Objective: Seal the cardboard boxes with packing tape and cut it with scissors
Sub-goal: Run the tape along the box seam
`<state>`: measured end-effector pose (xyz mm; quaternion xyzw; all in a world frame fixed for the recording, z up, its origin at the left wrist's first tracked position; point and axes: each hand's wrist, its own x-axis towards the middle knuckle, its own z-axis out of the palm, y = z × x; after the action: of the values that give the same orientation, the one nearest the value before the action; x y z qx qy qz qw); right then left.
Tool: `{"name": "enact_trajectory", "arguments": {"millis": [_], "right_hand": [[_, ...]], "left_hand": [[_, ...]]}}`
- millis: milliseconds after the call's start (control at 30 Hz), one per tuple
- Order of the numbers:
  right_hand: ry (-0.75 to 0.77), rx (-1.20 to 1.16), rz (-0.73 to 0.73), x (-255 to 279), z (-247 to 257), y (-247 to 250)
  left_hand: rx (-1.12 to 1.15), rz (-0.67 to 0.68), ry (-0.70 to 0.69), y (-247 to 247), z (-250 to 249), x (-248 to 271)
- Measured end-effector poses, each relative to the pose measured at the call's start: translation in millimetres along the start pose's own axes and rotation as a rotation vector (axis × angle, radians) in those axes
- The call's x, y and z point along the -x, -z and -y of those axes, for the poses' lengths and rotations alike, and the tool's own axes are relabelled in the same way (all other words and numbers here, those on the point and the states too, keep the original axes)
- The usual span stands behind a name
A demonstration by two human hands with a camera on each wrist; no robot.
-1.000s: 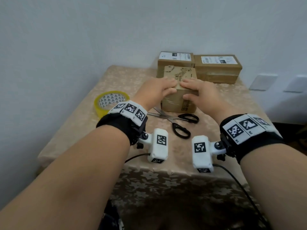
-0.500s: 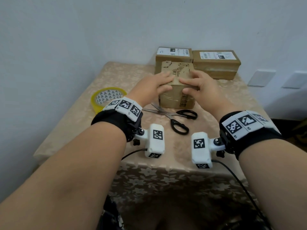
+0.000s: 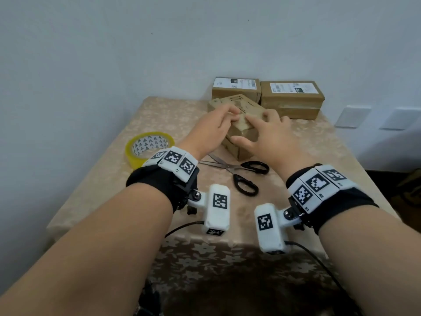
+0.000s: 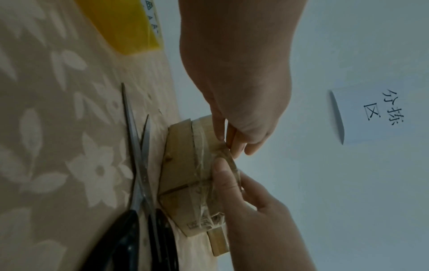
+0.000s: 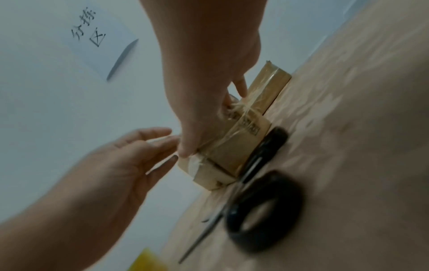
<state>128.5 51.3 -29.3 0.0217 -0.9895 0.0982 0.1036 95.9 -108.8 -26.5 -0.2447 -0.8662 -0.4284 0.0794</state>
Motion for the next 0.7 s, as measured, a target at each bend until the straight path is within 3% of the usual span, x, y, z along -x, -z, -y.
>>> {"name": "enact_trajectory", "arguments": {"millis": [167,267,333,500,700], "right_hand": [[0.102,-0.209,0.012,-3,-12,0],[0.108,-0.351,-0.006,-1,-28,0],[0.072,-0.312,-0.046,-1,-34,3],[0.007,-0.025,-0.161,-4,-28,4],[0.162,-0.180,-0.045,-10,-3,0]], "left_hand": [[-0.167,-0.175,0.091,9,17,0],[-0.164,-0.111,0.168,15,25,5],[-0.103,-0.057,0.151,15,24,8],[-0.055,-0.130,0.168,13,12,5],[0.017,-0.082,0.211,14,8,3]]}}
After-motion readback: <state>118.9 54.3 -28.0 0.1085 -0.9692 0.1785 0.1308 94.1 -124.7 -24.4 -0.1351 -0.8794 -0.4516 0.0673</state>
